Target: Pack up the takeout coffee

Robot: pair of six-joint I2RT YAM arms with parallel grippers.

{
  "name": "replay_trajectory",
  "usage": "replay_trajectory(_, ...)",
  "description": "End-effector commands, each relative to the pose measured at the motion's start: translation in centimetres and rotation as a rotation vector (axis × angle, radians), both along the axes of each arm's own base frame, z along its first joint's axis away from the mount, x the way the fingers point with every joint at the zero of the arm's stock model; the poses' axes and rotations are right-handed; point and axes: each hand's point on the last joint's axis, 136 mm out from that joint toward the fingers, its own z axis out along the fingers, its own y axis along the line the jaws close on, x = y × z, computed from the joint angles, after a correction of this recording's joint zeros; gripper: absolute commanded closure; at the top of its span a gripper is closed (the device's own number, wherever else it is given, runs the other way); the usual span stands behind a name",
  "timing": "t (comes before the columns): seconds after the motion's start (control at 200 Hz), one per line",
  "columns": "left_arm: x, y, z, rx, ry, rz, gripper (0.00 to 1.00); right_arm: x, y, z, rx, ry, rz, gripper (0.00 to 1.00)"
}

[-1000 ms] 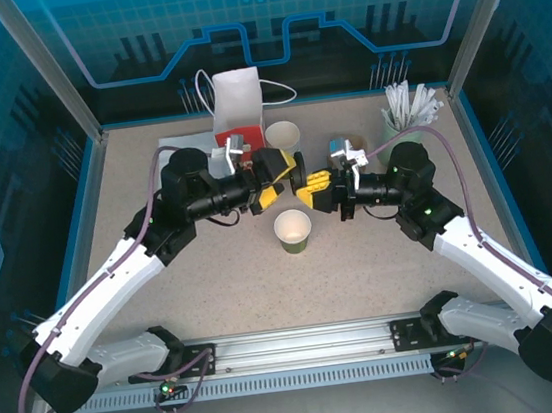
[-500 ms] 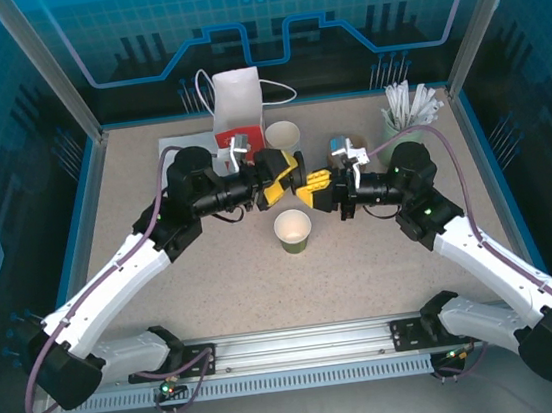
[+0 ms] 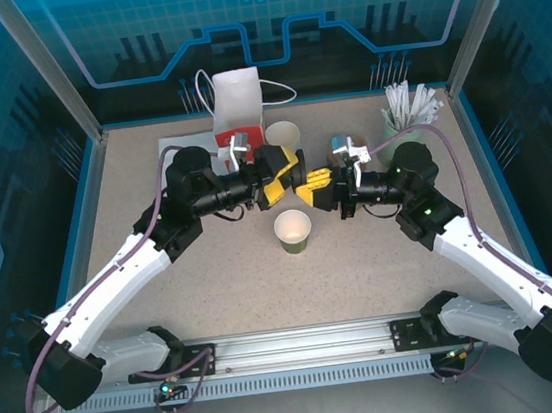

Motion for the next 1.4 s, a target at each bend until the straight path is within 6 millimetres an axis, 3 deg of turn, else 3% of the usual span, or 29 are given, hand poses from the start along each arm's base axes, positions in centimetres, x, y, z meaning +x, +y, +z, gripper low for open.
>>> replay_trajectory(0.0,0.1,0.2,-1.1,0.019,0.037,0.004,0.13,-1.0,0.4,1.7,0.032,-0.065,0.04,0.86)
replay_trajectory(0.96,-0.3,-0.3,0.6,-0.082,0.049,-0.044,0.2,-0.3,1.1,1.7,0.046,-0.069,0.066,0.86)
replay_trajectory(1.396,-0.3,-0.1,0.3,-0.058,0.031,-0.033,0.22,0.1,1.4,0.1,0.006,-0.031,0.076,0.81)
